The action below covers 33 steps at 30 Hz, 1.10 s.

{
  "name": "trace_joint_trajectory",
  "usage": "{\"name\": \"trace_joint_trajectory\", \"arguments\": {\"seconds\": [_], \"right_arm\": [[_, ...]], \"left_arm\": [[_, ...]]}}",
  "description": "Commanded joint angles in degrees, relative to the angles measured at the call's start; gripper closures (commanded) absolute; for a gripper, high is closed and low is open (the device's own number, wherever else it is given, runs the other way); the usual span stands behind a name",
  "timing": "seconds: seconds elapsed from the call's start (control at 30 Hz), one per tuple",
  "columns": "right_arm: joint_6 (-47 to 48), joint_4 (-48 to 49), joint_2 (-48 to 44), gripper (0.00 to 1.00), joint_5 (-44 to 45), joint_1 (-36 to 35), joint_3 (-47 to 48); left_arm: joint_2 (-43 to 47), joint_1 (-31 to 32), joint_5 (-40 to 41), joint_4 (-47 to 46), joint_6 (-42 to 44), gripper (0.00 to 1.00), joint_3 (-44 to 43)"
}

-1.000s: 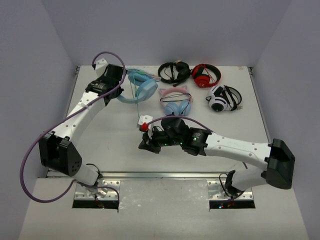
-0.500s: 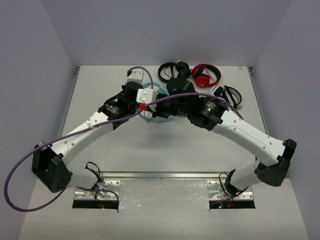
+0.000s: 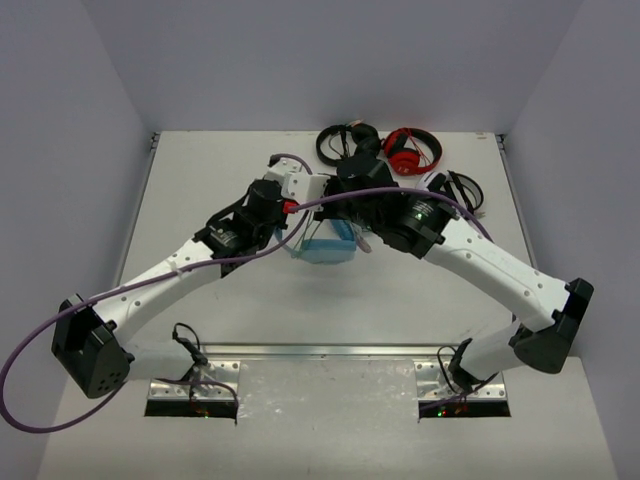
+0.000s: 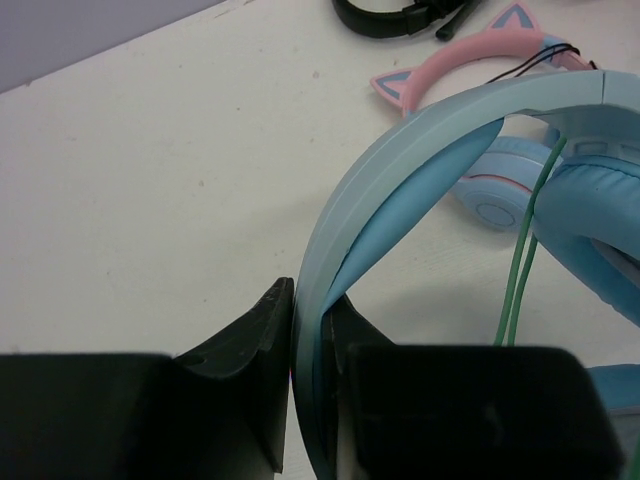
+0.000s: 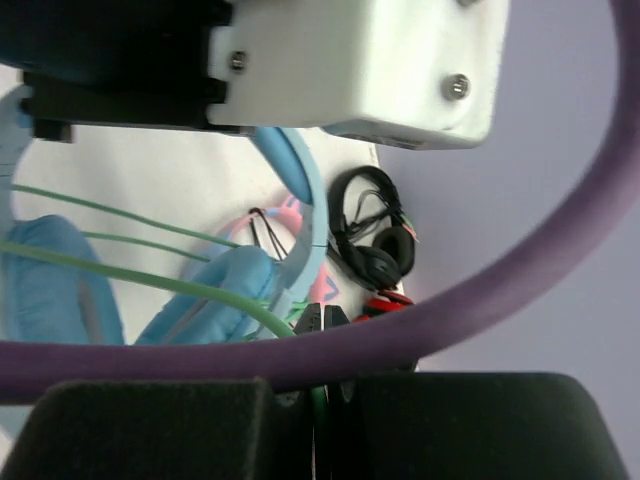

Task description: Wrap the headphones

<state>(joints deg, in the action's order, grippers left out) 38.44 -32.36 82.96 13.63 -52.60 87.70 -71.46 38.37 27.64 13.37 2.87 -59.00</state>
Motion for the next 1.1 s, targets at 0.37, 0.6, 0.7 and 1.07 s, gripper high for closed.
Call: {"name": "trace_joint_trajectory", "arguments": {"seconds": [0.37,0.6,0.7,1.07], "right_arm": [[2.61,16.44,-5.79,0.98,4.40,7.86,-6.83],[-2.57,15.23,-8.61,0.97,-4.21,14.09,-10.54],[-5.99,12.06,-8.25,0.97,-6.58,18.39,-10.09],[-16.90,7.93,-9.31,0.95,-22.41,27.20,-15.19]], "left_arm": [[3.08,4.26,-9.98,-4.41,1.96,1.00,-0.94],[4.57,4.26,-13.82,-4.49,0.47,1.00,-1.21],[6.77,4.26,-12.00,-5.54,-0.50,1.00,-0.94],[11.87,4.17,-15.16,-7.48,-2.43,1.00,-1.20]]}}
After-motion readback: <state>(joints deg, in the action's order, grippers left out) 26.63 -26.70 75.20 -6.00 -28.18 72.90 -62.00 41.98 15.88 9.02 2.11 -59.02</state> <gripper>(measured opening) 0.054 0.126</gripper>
